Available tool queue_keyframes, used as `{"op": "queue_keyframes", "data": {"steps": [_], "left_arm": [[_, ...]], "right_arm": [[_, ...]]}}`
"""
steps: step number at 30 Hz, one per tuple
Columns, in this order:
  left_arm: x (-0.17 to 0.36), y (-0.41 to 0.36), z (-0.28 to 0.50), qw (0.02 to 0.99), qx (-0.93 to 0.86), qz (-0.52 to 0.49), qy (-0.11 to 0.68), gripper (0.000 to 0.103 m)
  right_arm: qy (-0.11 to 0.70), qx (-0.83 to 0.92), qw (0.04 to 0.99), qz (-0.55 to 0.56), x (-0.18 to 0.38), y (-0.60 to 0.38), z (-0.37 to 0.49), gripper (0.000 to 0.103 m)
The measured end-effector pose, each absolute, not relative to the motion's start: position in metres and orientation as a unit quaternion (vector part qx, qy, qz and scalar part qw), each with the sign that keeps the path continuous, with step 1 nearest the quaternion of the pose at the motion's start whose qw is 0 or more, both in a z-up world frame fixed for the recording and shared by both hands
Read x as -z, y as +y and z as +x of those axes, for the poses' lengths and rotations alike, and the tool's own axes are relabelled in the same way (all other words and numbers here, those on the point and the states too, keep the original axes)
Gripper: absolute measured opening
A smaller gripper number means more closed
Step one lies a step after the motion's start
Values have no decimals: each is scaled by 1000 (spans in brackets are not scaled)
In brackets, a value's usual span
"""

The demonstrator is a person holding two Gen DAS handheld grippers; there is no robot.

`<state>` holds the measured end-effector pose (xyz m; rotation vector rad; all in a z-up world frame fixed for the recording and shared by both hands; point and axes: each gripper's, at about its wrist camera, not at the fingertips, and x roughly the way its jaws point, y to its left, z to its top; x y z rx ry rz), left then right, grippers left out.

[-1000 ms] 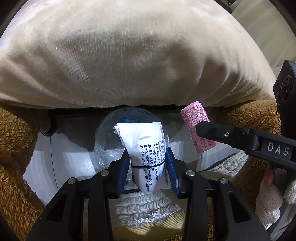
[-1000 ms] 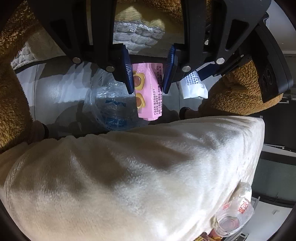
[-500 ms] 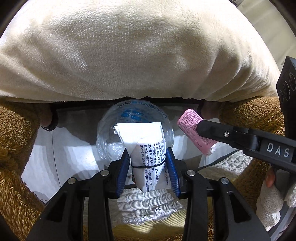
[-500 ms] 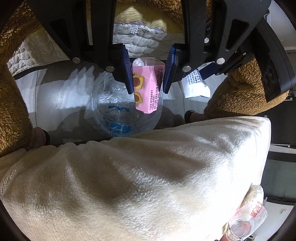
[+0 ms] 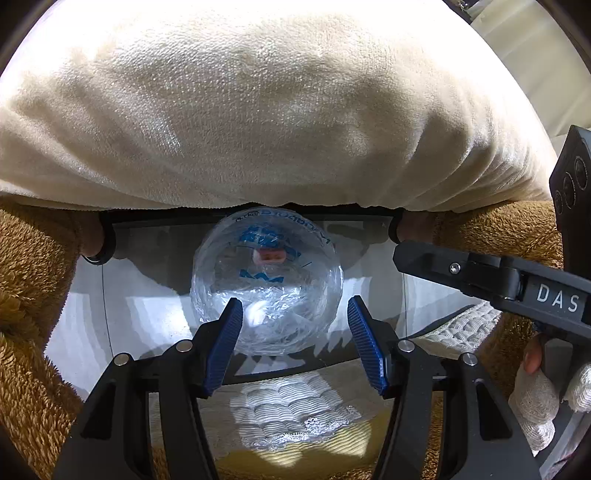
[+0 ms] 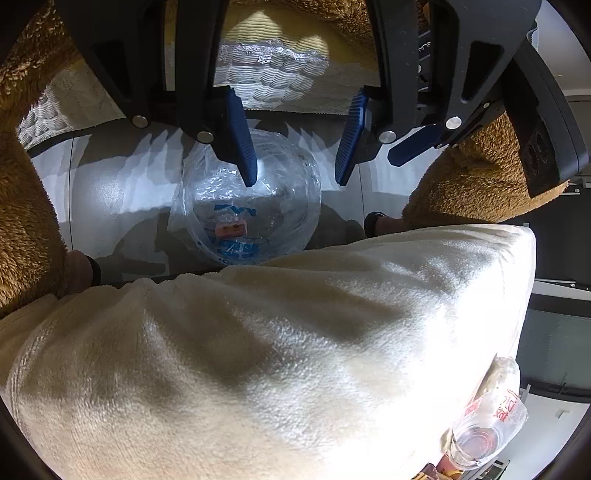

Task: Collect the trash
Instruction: 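Open both tools to drop the carton and package into the bin, then raise both open tools back up over the bed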

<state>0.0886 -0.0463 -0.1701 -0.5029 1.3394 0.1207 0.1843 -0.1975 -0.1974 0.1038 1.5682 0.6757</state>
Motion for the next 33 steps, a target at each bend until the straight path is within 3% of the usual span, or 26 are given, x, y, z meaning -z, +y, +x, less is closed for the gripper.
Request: {"op": "queue_keyframes", "data": {"steps": [7,23,33], "left_arm": [[160,-42,84,768,-52,-238,593,58],[79,-30,58,871,-30,-239,428,58],[29,-3,58,910,-31,-209,357,58]], "right_arm": [[664,-317,676,47,182,-200,179,45],[470,-433,766,73,88,-223,154,46],[430,-461,775,33,57,-203,181,47]]}}
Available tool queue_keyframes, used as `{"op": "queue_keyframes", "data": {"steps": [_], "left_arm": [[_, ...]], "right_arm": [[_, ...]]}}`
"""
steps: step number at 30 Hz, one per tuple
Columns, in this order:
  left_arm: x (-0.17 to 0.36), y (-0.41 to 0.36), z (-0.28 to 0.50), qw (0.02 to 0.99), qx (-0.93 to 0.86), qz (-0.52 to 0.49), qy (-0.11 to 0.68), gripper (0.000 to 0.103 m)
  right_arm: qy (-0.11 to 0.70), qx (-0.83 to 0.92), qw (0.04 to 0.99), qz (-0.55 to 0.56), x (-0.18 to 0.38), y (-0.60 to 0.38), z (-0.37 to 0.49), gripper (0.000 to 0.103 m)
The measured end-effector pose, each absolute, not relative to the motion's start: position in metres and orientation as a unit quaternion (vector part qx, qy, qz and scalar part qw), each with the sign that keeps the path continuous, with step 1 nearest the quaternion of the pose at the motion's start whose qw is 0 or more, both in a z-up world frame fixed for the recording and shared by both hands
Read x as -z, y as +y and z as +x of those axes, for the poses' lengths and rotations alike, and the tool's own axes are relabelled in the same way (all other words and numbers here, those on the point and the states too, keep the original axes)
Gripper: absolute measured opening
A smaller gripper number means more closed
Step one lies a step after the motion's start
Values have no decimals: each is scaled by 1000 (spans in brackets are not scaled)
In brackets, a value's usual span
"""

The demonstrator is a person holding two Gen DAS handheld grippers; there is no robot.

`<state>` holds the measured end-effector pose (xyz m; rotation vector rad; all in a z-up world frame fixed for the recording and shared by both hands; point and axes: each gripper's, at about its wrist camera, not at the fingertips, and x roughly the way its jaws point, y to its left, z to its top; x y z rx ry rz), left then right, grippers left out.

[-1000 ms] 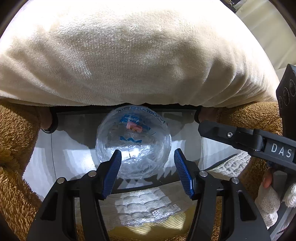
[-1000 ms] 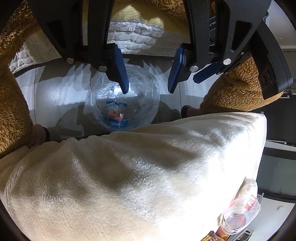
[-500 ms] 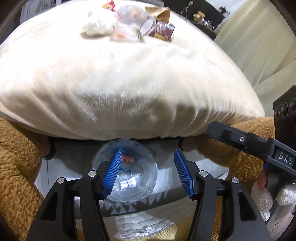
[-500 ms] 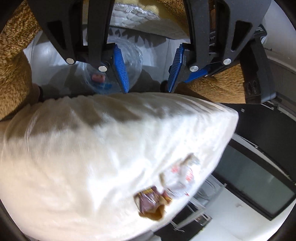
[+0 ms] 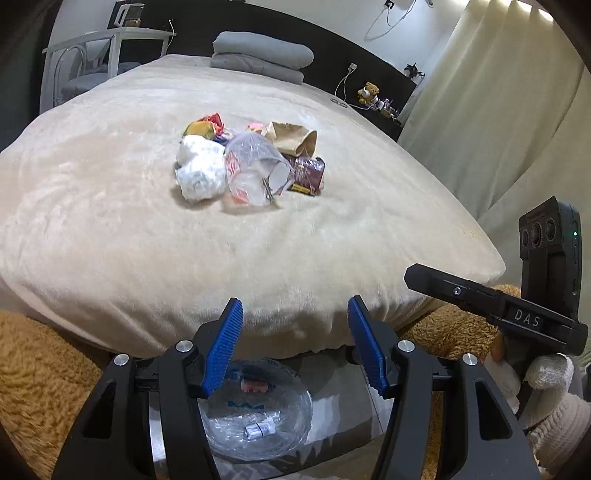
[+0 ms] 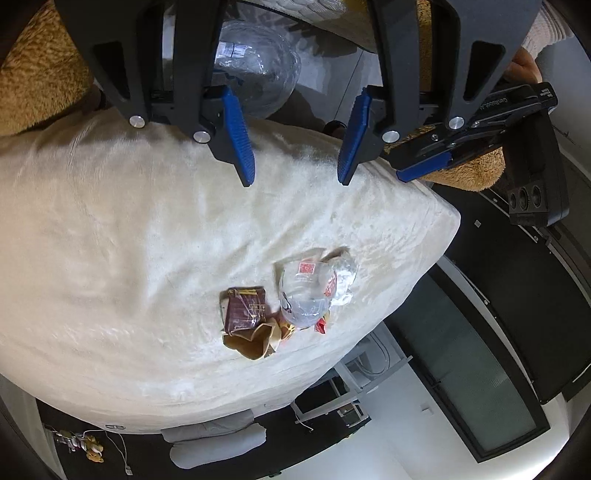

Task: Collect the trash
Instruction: 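Raise both open tools back up over the bed, then grasp the clear plastic jar with red print with the right tool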

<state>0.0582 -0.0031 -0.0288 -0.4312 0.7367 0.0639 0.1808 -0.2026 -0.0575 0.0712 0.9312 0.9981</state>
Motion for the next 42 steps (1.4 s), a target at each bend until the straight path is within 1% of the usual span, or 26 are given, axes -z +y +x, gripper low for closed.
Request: {"op": "queue_keyframes", "data": {"steps": [6,7,8,10,11,13,15,16,29,42], "left_arm": [[6,22,61,923,-37,-206,324,58],[2,26,61,925,-39,-202,320,58],[-2,31,61,927,-40,-203,314,58],[-6,41,61,927,-41,-210,307,58],[-7,46,62,927,-44,-214,304,58],[-8,57,65,926,-46,-229,297,58],[-9,67,66,924,-45,-243,293,58],[-10,71,67,923,-46,-246,292,58],[-19,105,81,922,-47,-265,277,58],[-8,103,93,914,-44,-267,301,58]], "right_arm": [[420,-475,773,7,47,-178,204,49],[418,-476,773,7,45,-174,210,51],[419,-480,771,10,44,-170,215,59],[423,-490,762,19,44,-160,227,64],[423,-490,762,18,44,-154,231,71],[418,-488,766,8,44,-142,239,80],[418,-489,765,2,46,-130,245,84],[421,-492,762,0,47,-124,248,89],[456,-495,739,-18,73,-44,285,89],[498,-493,714,8,91,-23,309,89]]}}
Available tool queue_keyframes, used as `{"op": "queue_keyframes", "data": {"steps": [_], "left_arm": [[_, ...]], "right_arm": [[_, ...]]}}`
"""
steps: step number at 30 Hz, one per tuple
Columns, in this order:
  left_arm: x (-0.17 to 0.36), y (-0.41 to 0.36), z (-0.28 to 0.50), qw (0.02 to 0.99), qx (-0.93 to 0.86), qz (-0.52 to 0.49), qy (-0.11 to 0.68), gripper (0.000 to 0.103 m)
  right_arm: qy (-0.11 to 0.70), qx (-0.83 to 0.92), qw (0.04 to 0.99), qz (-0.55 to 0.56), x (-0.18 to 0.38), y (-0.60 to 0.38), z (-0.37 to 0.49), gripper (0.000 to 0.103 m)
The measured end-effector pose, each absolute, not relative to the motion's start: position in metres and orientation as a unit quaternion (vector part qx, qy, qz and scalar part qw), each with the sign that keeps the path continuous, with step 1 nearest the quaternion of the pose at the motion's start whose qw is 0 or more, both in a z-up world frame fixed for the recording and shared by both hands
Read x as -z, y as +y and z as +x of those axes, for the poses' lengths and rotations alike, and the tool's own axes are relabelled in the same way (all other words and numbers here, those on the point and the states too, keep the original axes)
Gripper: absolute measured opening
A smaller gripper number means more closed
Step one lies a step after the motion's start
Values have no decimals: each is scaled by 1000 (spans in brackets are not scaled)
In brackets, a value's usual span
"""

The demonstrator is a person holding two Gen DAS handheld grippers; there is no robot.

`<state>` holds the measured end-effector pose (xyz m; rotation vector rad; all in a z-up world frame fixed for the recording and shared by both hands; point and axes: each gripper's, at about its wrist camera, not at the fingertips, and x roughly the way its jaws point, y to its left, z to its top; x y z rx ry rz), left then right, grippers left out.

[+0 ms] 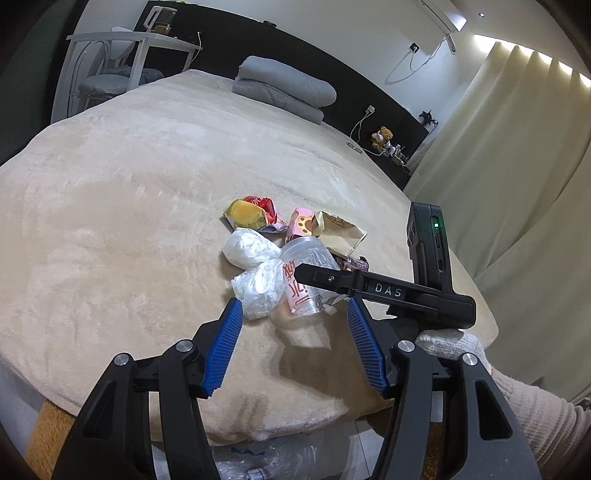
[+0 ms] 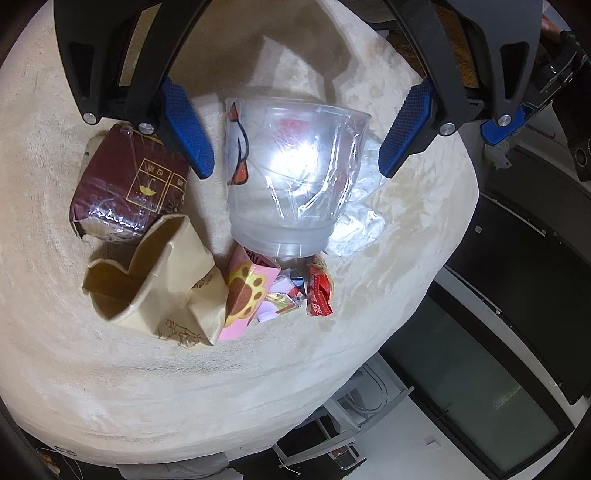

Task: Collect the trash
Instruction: 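Grasp the clear plastic jar with red print with the right tool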

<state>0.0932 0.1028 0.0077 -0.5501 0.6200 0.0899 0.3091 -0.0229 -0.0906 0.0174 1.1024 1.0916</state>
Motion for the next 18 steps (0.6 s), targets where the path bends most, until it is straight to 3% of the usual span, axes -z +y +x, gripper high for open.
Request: {"op": "queue_keyframes", "data": {"steps": [2,5,18], "left_arm": [[-7,103,95,914,-48,-265,304,58],[-6,103,95,913,-53,-263,307,58],[0,101,108,913,-73,-232,326,58]], "right_arm": [[500,-491,714,6,91,-24,309,87],[501,-492,712,-4,90,-26,310,70],[455,-524,719,30,50,-70,295,69]]}}
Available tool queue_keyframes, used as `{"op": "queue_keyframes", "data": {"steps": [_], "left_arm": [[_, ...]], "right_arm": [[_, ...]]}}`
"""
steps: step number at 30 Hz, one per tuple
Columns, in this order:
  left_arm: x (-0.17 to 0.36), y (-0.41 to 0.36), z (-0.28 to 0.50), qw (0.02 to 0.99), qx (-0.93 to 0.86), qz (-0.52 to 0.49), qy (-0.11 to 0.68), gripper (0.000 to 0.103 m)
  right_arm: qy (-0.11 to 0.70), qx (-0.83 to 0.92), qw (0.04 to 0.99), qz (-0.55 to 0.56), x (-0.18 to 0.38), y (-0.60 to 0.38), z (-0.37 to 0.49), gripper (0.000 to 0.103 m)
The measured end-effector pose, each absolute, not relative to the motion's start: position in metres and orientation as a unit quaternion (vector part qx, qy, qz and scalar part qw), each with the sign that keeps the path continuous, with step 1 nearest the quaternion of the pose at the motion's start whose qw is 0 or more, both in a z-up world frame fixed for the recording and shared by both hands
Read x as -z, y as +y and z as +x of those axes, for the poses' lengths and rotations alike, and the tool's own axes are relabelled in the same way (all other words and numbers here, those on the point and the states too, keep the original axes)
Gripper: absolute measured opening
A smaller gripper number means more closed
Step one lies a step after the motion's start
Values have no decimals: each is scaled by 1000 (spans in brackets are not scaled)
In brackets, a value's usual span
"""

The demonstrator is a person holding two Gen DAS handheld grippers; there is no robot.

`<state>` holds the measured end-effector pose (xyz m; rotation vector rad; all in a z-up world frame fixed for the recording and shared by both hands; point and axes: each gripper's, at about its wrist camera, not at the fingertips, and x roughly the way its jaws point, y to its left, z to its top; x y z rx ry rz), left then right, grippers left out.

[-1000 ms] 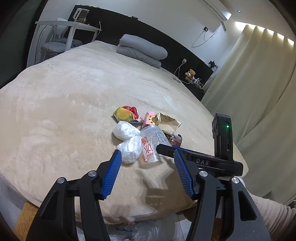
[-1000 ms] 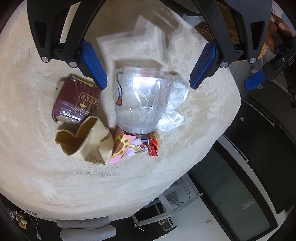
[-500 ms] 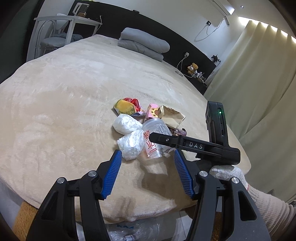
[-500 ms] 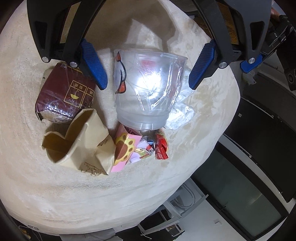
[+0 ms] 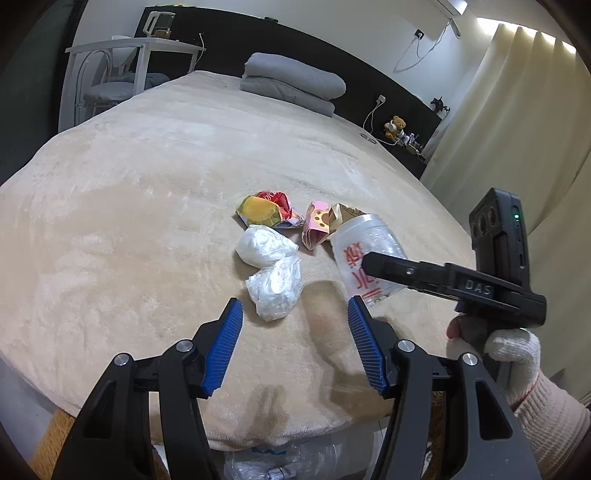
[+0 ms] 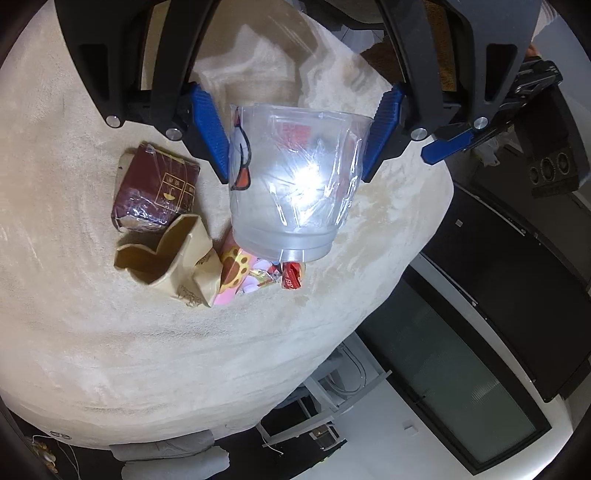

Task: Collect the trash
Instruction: 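Grasp the clear plastic jar with red print with the right tool, then grasp a white plastic bag bundle with the left tool while the right tool holds the jar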

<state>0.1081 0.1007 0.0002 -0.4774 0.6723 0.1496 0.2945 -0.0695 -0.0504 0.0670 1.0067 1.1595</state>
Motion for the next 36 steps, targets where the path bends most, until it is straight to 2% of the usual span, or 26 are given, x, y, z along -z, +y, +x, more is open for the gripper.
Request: {"op": "queue_keyframes", "data": {"steps": [3,5,19,27,29,30,32,36], "left_arm": [[3,100,116,911,-78,-224,337,60],[5,100,121,910,-81,-220,341,69],[41,102,182,884,-102,-182,419,69],[51,107,201,880,-102,-189,424,69],[53,106,204,878,-105,-185,429,67],[55,106,204,876,-108,-183,433,57],[58,106,205,873,-112,-178,440,49],[55,103,202,879,-113,-166,433,45]], "right_arm": [[447,-526,723,35,43,-85,292,69],[441,-526,726,38,39,-96,289,69],[416,-515,747,63,24,-167,284,69],[416,-506,753,60,23,-182,282,69],[417,-504,754,58,24,-183,281,69],[417,-503,754,57,25,-183,281,69],[418,-501,755,57,26,-183,281,69],[418,-497,758,57,27,-184,280,69]]}}
